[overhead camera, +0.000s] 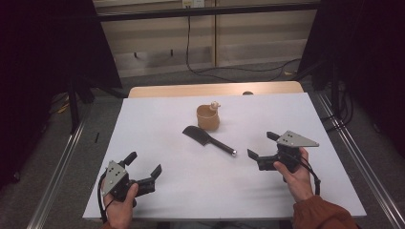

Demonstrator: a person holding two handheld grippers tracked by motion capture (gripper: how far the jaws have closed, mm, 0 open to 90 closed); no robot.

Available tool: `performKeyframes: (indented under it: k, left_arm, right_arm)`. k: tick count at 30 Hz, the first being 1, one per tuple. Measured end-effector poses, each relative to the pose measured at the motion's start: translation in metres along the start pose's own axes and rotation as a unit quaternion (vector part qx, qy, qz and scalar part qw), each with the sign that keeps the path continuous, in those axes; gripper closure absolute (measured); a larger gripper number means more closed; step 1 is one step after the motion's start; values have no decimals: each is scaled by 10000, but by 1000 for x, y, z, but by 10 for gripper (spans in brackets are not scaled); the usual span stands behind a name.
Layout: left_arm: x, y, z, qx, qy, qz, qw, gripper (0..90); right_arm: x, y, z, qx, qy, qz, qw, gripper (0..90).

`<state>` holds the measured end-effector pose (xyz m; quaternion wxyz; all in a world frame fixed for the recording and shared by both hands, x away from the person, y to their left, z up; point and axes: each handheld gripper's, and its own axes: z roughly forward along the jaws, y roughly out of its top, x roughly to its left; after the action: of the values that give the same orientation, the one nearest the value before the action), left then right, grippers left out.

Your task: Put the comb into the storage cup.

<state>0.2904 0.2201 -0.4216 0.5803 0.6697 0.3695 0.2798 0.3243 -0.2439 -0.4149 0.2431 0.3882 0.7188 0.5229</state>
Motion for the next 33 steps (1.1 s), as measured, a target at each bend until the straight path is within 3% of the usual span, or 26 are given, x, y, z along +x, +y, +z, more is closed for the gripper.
performKeyframes:
  k: [15,17,21,24,28,33]
  left_arm:
    - [0,-1,0,84,-43,-20,10000,21]
    - [0,-1,0,86,-45,-29,9999,22]
    - [-1,-1,0,62,-60,-21,10000,21]
    - [-1,-1,0,95,-73,-2,9999,21]
    - [0,-1,0,132,-89,12,9999,22]
    - [0,-1,1,134,-93,11,9999,22]
  right_arm:
    - [-6,16,20,524,435,232,9974,44]
    - [-9,20,27,788,522,195,9953,57]
    - [-11,23,33,852,528,197,9948,54]
    - [-11,29,40,1042,486,82,9933,50]
    - [-11,34,43,1105,451,141,9928,56]
    - [-11,38,56,1311,676,214,9888,39]
